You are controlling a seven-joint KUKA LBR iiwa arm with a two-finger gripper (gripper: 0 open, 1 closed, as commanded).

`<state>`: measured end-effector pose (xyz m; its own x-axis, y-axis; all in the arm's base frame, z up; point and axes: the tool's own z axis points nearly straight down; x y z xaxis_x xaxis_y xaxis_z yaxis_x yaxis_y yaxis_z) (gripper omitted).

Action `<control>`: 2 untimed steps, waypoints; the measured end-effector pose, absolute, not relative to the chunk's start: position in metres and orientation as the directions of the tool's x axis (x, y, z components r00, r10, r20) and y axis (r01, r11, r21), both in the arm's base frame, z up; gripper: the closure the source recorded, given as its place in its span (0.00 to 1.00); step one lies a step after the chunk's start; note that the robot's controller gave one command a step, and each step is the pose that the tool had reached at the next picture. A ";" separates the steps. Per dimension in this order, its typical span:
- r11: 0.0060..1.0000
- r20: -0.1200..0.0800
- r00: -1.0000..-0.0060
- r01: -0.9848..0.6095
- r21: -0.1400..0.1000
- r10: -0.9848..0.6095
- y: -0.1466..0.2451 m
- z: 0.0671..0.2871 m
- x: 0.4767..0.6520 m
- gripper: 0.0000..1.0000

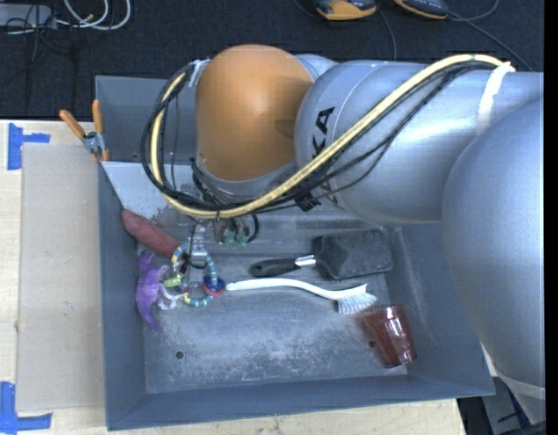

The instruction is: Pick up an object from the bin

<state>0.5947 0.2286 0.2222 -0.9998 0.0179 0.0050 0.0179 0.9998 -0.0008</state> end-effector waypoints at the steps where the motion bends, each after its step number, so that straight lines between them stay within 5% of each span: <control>1: 0.998 0.003 -0.998 0.064 -0.001 0.064 0.236 0.195 0.606 0.00; 2: 0.998 0.007 -0.997 0.070 -0.002 0.070 0.235 0.188 0.591 0.00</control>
Offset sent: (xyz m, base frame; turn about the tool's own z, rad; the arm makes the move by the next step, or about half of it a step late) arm -0.0046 0.0067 -0.0332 0.0542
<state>0.5909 0.2345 0.1877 -0.9975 0.0703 0.0074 0.0703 0.9975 -0.0022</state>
